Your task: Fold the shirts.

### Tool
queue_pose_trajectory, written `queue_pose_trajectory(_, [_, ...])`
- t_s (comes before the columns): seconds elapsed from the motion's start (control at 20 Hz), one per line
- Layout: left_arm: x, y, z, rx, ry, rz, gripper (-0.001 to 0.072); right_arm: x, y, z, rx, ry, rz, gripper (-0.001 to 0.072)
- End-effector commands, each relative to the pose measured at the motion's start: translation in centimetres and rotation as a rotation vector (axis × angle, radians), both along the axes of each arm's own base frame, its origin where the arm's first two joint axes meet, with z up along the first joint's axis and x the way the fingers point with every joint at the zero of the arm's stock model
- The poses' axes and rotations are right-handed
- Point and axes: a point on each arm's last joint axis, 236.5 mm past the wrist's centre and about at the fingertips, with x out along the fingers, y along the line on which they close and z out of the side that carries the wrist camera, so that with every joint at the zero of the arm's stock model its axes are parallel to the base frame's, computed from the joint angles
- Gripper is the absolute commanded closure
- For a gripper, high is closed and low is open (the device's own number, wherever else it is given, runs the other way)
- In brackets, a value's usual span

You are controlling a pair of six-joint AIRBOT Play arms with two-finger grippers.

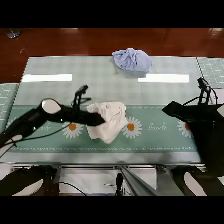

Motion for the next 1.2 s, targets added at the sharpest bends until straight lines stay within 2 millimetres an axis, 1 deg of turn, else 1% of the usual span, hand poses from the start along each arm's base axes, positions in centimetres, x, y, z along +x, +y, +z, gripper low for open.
queue_pose_trajectory(0.0, [5.7,1.8,6.4,-0.069,-0.112,0.040,0.0658,-1.2,2.0,-0.5,-0.021,0.035,0.067,0.0090])
queue_pose_trajectory(0.05, [7.1,3.0,7.3,-0.075,-0.129,0.075,0.0658,-1.3,3.0,-0.6,-0.015,0.036,0.088,0.0089])
queue_pose_trajectory(0.1, [8.0,4.1,7.5,-0.075,-0.134,0.105,0.0658,-1.6,4.1,-0.8,-0.008,0.049,0.111,0.0090])
queue_pose_trajectory(0.2, [8.5,5.6,7.2,-0.070,-0.114,0.133,0.0658,-2.4,6.7,-2.4,0.001,0.105,0.172,0.0090])
queue_pose_trajectory(0.25, [8.5,6.1,7.0,-0.066,-0.102,0.135,0.0658,-2.8,8.7,-3.2,0.034,0.135,0.197,0.0090])
queue_pose_trajectory(0.35, [8.5,6.4,6.8,-0.059,-0.099,0.135,0.0658,-3.3,13.4,-3.9,0.146,0.164,0.250,0.0089])
queue_pose_trajectory(0.45, [8.4,6.3,6.7,-0.059,-0.096,0.131,0.0658,-3.2,17.7,-4.3,0.241,0.160,0.286,0.0090])
queue_pose_trajectory(0.5, [8.4,6.2,6.7,-0.059,-0.095,0.130,0.0658,-3.0,19.3,-4.7,0.267,0.164,0.291,0.0090])
queue_pose_trajectory(0.6, [8.3,6.2,6.6,-0.059,-0.090,0.127,0.0657,-2.8,21.8,-5.6,0.296,0.194,0.318,0.0090])
queue_pose_trajectory(0.65, [8.3,6.2,6.6,-0.059,-0.090,0.127,0.0658,-2.7,22.9,-6.0,0.303,0.204,0.343,0.0090])
queue_pose_trajectory(0.8, [8.2,6.2,6.6,-0.059,-0.088,0.125,0.0658,-1.8,25.5,-7.1,0.303,0.226,0.386,0.0090])
queue_pose_trajectory(0.95, [8.2,6.2,6.6,-0.060,-0.088,0.125,0.0657,-1.5,28.1,-7.7,0.325,0.253,0.413,0.0090])
queue_pose_trajectory(1.1, [8.2,6.2,6.6,-0.060,-0.088,0.125,0.0657,-1.2,29.4,-8.4,0.327,0.270,0.429,0.0091])
queue_pose_trajectory(1.15, [8.2,6.2,6.6,-0.060,-0.088,0.125,0.0657,-1.0,29.5,-8.6,0.328,0.274,0.427,0.0091])
